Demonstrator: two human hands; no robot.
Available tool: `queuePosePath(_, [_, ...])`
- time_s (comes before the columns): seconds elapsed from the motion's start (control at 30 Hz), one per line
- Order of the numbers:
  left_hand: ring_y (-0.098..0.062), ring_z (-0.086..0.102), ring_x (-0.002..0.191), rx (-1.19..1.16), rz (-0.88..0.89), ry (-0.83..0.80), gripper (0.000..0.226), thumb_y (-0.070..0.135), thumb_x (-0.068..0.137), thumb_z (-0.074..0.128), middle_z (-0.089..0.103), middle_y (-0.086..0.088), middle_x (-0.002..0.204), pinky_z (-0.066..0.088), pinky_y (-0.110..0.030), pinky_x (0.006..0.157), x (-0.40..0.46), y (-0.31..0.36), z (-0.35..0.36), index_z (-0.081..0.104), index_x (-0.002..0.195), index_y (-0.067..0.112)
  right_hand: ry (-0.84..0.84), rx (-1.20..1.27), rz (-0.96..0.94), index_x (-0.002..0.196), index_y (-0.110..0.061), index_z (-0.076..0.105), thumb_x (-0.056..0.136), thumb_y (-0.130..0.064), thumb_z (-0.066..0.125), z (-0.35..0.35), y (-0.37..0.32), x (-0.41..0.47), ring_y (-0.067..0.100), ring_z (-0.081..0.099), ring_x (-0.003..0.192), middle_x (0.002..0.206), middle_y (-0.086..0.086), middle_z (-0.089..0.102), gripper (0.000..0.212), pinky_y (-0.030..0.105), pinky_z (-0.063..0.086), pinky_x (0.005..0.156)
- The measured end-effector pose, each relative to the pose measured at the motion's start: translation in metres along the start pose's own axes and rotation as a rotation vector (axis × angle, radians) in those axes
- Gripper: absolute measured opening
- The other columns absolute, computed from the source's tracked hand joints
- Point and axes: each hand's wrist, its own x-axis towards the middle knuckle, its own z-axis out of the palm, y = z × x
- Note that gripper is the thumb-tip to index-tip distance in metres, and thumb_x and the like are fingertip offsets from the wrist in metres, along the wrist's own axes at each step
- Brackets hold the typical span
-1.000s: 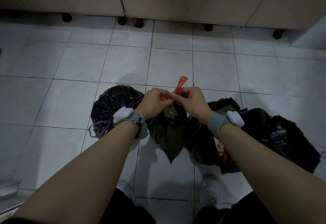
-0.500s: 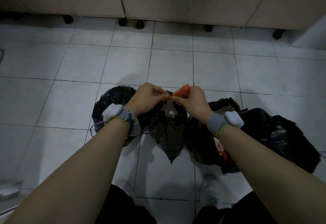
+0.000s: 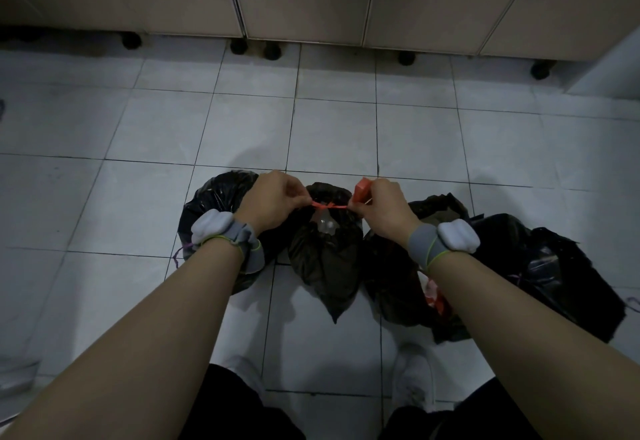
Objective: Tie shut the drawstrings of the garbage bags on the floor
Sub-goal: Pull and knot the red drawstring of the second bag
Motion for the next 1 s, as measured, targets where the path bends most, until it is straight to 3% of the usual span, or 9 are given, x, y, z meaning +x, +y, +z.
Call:
queuePosePath(0.33, [-0.019, 0.075, 0.089, 0.108, -0.122, -0.046, 0.011, 0.026, 0.088, 0.077, 0.079, -0.002, 0.088, 0.061, -0.038, 0.088, -0.005, -0.015, 0.007, 0.082, 0.087, 0.016, -0.102, -0.187, 0.083, 0.096, 0.003, 0.064, 0.088, -0.017, 0.073, -0.001, 0.014, -0.003, 0.038, 0.065, 0.098, 0.099, 0.021, 0.065, 0.023, 0.034, 0.047, 0.076])
queuePosePath(0.5, [-0.024, 0.074, 0.088, 0.164, -0.194, -0.091, 0.012, 0.022, 0.085, 0.075, 0.076, -0.003, 0.084, 0.060, -0.037, 0.084, -0.006, -0.016, 0.012, 0.076, 0.074, 0.018, -0.137, -0.234, 0.130, 0.104, 0.002, 0.063, 0.089, -0.018, 0.073, 0.002, 0.020, -0.002, 0.038, 0.065, 0.102, 0.111, 0.023, 0.065, 0.027, 0.032, 0.047, 0.078])
queuePosePath(0.63, [-0.025, 0.074, 0.091, 0.213, -0.227, -0.098, 0.010, 0.023, 0.084, 0.077, 0.078, -0.007, 0.092, 0.061, -0.042, 0.089, -0.006, -0.016, 0.014, 0.082, 0.086, 0.014, -0.146, -0.283, 0.132, 0.109, 0.004, 0.062, 0.092, -0.016, 0.067, 0.005, 0.022, -0.002, 0.040, 0.062, 0.109, 0.117, 0.025, 0.064, 0.027, 0.037, 0.050, 0.087])
queuePosePath(1.0, [-0.026, 0.073, 0.089, 0.310, -0.265, -0.105, 0.019, 0.028, 0.085, 0.082, 0.078, -0.009, 0.093, 0.056, -0.034, 0.074, -0.003, -0.021, 0.022, 0.083, 0.095, 0.011, -0.230, -0.325, 0.179, 0.115, 0.002, 0.061, 0.091, -0.016, 0.069, 0.011, 0.032, 0.001, 0.038, 0.064, 0.112, 0.122, 0.023, 0.062, 0.031, 0.035, 0.052, 0.091])
